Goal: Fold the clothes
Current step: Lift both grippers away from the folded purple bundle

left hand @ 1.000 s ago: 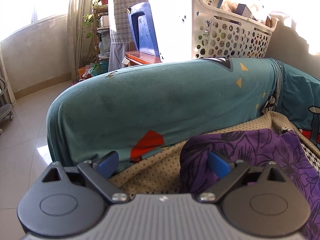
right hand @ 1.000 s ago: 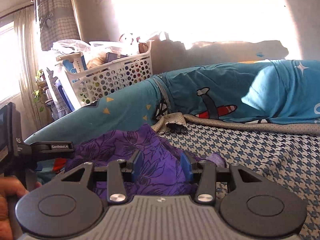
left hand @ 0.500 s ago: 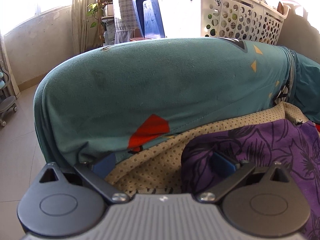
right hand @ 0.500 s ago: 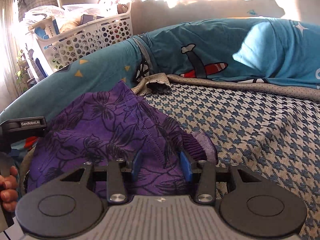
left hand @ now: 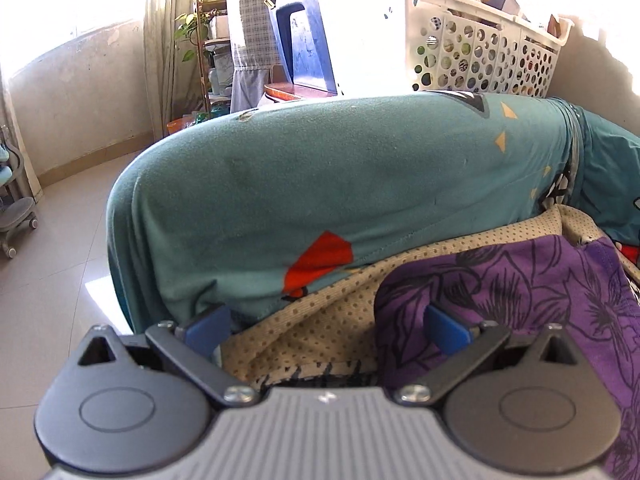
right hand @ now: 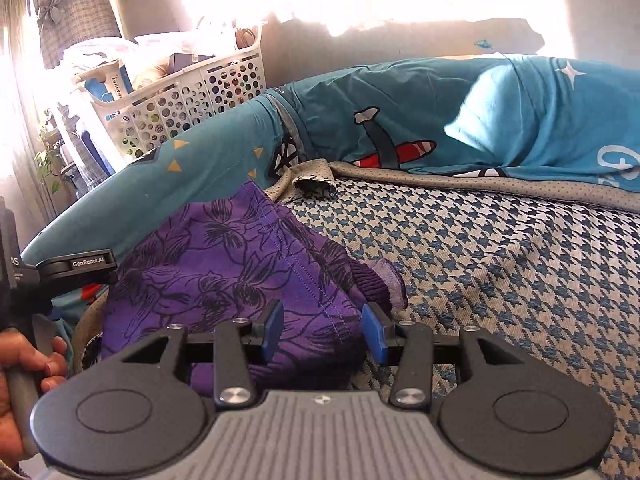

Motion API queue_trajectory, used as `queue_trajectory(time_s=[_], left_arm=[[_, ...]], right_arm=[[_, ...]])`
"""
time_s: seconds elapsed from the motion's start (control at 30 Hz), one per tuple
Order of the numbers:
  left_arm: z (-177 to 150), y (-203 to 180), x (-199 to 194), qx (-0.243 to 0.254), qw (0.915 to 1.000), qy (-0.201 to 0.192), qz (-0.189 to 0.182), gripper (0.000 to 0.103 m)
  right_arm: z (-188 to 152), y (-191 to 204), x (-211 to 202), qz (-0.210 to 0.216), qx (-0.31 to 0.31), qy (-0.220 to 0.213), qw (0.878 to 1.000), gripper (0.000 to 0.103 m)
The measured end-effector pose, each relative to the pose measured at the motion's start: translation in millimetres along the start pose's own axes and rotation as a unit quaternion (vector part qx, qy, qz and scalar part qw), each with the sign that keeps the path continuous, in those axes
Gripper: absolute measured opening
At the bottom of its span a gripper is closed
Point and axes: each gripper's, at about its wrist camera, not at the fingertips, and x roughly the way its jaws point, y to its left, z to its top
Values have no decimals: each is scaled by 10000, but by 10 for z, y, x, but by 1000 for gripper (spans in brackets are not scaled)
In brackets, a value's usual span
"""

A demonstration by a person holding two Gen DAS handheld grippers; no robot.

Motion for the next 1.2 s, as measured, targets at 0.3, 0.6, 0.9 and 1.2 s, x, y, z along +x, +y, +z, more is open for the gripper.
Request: queue_trajectory(time_s=[0.3, 0.6, 0.9, 1.2], left_arm=[[-226, -32, -562, 483, 9984, -15, -285, 103], [-377, 99, -991, 357, 9981, -170, -478, 103], [-511, 183, -1342, -79, 9950, 58, -996, 103], [-685, 241, -1737, -137, 9877, 161, -1549, 103]], right_arm=[[-213, 30, -467, -127, 22, 203, 9997, 55], [-339, -15, -972, -266, 224, 207, 9992, 69], [-333, 67, -1372, -363, 4, 81, 9993, 79], [-385, 73, -1646, -369, -63, 25, 9993, 85]])
